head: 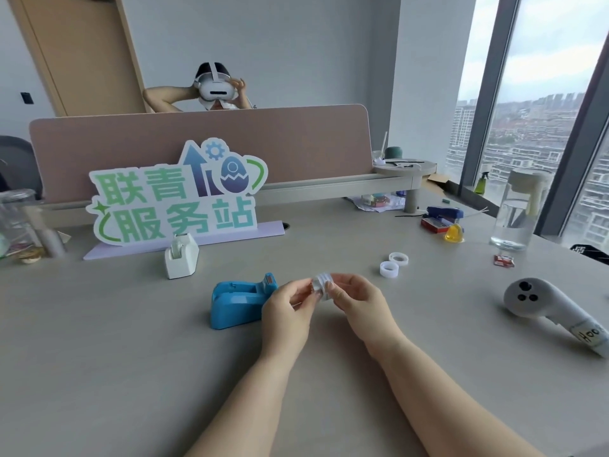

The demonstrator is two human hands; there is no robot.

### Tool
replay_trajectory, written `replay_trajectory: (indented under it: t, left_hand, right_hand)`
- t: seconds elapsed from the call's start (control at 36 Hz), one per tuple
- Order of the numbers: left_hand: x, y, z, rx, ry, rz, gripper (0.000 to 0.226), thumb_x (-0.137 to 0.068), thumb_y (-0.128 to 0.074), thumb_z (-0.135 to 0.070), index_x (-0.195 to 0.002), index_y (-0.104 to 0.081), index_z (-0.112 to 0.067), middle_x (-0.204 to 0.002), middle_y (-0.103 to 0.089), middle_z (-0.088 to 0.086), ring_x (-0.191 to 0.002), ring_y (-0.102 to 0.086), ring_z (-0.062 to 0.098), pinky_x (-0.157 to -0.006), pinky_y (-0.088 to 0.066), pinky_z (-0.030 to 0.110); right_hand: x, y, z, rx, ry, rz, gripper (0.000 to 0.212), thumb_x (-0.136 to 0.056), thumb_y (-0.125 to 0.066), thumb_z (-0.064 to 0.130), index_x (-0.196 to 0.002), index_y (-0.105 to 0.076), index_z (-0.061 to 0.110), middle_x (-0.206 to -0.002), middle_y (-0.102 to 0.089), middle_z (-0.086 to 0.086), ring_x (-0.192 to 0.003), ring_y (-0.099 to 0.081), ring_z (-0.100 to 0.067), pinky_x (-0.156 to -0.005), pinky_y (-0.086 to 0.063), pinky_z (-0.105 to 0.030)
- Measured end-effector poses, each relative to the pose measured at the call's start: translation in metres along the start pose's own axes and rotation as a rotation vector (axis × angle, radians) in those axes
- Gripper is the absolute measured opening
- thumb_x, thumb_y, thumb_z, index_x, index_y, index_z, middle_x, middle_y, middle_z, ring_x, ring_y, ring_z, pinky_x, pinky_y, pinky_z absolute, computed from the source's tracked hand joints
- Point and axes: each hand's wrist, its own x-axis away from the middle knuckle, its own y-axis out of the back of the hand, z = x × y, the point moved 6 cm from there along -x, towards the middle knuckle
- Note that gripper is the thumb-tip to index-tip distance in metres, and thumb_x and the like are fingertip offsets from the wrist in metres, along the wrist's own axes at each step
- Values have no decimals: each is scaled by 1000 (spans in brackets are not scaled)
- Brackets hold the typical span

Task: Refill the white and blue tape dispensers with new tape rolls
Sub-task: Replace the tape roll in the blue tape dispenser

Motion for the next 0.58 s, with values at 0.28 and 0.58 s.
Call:
replay_trajectory:
  t: [0.28,0.58]
  left_hand:
    - [1,-3,-2,-2,-37,46,24,-85,-66,-14,-107,-69,-23,-97,-72,-12,-89,-65,-5,-79,-47,9]
    - [-1,0,-3,-7,-5,90,47,-82,-70,-24,-125,-52,-28,-113,-58,-16,-101,-59,-2,-79,-47,11]
  right_hand:
    - [-1,1,-2,-33,4,1,19,-91,-59,20,-108,-67,16,-99,-73,0,-84,-66,3,-83,-50,-18]
    - [1,-1,1,-67,-18,61,18,-93,-55,21,-99,-71,13,-92,-72,-7,-87,-63,-13,-93,-50,-35]
